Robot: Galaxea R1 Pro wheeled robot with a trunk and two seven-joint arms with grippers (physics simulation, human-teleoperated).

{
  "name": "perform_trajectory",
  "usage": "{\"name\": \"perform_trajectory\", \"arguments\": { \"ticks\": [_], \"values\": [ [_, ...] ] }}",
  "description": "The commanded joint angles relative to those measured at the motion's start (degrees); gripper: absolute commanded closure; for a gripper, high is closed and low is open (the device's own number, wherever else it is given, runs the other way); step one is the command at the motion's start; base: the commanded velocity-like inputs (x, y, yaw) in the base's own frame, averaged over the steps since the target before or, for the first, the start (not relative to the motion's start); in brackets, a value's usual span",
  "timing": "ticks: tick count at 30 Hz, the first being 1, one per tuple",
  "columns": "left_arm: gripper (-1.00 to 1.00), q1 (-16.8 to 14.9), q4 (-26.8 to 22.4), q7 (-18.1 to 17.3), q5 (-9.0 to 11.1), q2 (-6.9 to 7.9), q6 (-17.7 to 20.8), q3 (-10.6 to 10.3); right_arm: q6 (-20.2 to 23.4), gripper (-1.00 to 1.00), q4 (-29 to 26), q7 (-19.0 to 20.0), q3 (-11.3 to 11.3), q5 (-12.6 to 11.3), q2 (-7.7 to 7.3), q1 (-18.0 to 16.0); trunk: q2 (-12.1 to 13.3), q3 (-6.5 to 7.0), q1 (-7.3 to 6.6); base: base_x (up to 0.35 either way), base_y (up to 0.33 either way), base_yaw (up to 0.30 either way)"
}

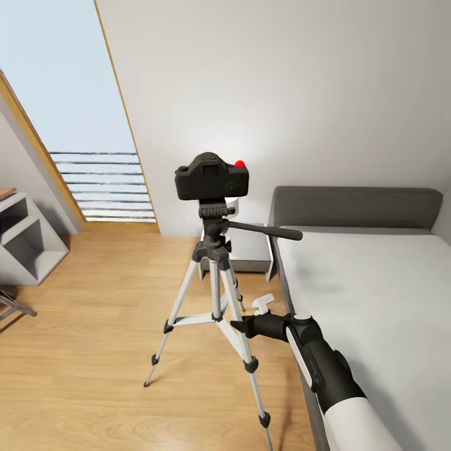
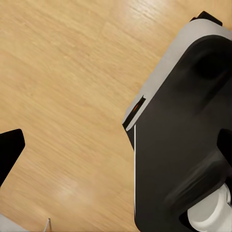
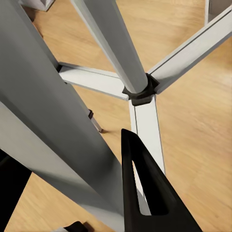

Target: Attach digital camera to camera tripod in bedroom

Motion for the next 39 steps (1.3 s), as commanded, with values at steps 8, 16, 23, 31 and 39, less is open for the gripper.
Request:
{"name": "perform_trajectory", "arguments": {
  "ticks": [8, 16, 23, 31, 39],
  "values": [
    [-1.00, -0.04, -0.01, 0.15, 0.24, -0.01, 0.07, -0.26, 0.29, -1.00, 1.26, 0.44, -0.08, 1.73, -0.05, -0.01, -0.07, -0.10, 0.05, 0.000, 0.000, 0.000],
    [-1.00, -0.04, -0.01, 0.15, 0.24, -0.01, 0.05, -0.26, 0.29, -1.00, 1.41, 0.44, -0.08, 3.45, -0.12, -0.01, -0.07, -0.10, 0.05, 0.000, 0.000, 0.000],
    [-1.00, -0.04, -0.01, 0.15, 0.24, 0.00, 0.04, -0.26, 0.29, -1.00, 1.32, 0.50, -0.05, 3.73, -0.22, -0.01, -0.07, -0.10, 0.05, 0.000, 0.000, 0.000],
    [-1.00, -0.04, -0.01, 0.15, 0.24, -0.02, 0.07, -0.26, 0.62, -1.00, 0.97, 1.01, 0.15, 4.00, -0.45, -0.01, -0.07, -0.10, 0.05, 0.000, 0.000, 0.000],
    [-1.00, -0.04, -0.01, 0.15, 0.24, -0.01, 0.05, -0.26, 0.88, -1.00, 0.85, 3.04, 0.46, 3.79, -0.58, -0.01, -0.07, -0.10, 0.05, 0.000, 0.000, 0.000]
  ]
}}
